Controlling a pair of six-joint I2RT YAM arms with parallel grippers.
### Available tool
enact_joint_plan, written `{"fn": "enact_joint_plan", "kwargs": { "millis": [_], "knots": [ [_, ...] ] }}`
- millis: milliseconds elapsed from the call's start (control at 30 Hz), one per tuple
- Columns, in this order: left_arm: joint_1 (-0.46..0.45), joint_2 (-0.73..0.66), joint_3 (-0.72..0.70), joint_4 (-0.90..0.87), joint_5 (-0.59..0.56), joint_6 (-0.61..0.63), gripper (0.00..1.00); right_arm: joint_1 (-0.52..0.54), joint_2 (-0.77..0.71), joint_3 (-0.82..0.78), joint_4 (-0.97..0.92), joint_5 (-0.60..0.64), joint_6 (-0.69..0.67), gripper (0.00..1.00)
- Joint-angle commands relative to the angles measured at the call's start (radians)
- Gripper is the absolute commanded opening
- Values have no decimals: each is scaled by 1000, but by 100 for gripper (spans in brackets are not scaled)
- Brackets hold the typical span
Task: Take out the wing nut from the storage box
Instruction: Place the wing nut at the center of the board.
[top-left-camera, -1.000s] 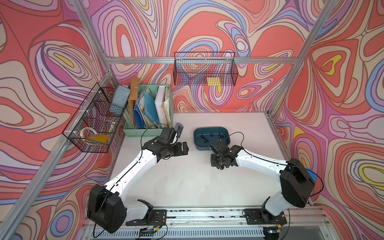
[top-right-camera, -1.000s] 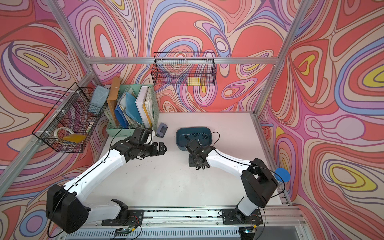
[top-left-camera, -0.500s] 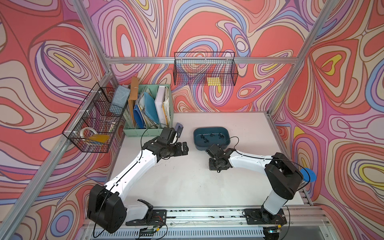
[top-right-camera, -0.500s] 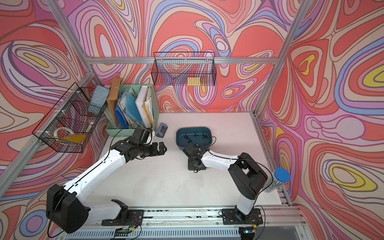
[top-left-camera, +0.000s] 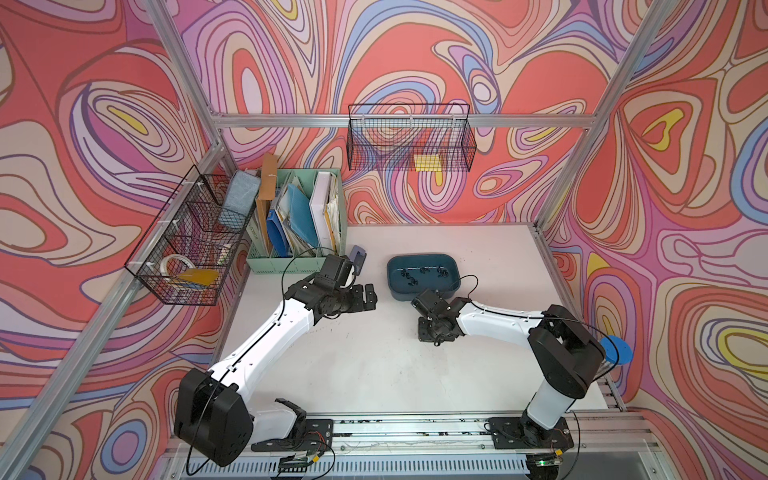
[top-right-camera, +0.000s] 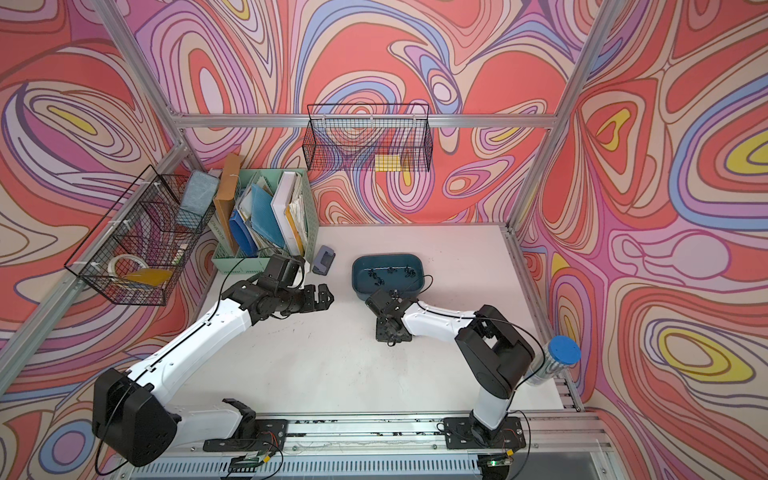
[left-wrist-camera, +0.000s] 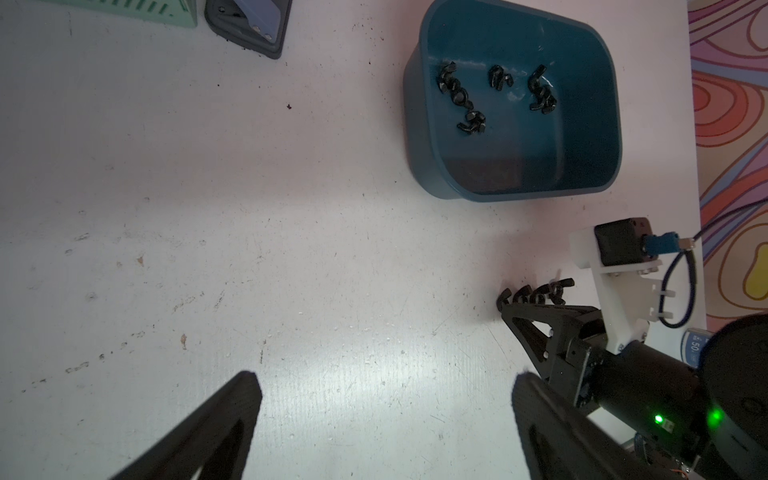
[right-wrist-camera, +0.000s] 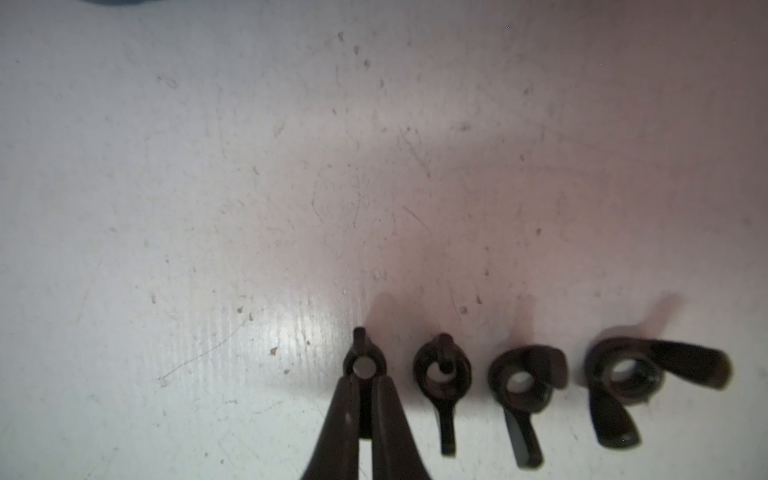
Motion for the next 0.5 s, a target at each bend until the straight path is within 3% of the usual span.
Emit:
{"fn": "enact_joint_plan", "kwargs": {
  "millis": [0,167,367,467],
  "knots": [
    [5,8,4,-9,7,1,99,7,2,-7,-11,0,11,15],
    [5,19,13,-7,8,2,99,7,-38,28,-55,25,-6,29],
    [4,51,37,-1,7,3,99,7,-80,123,-127,98,-75,33],
    [6,70,52,6,9,4,99,5,-88,187,-144,133,-125,41]
  ]
}}
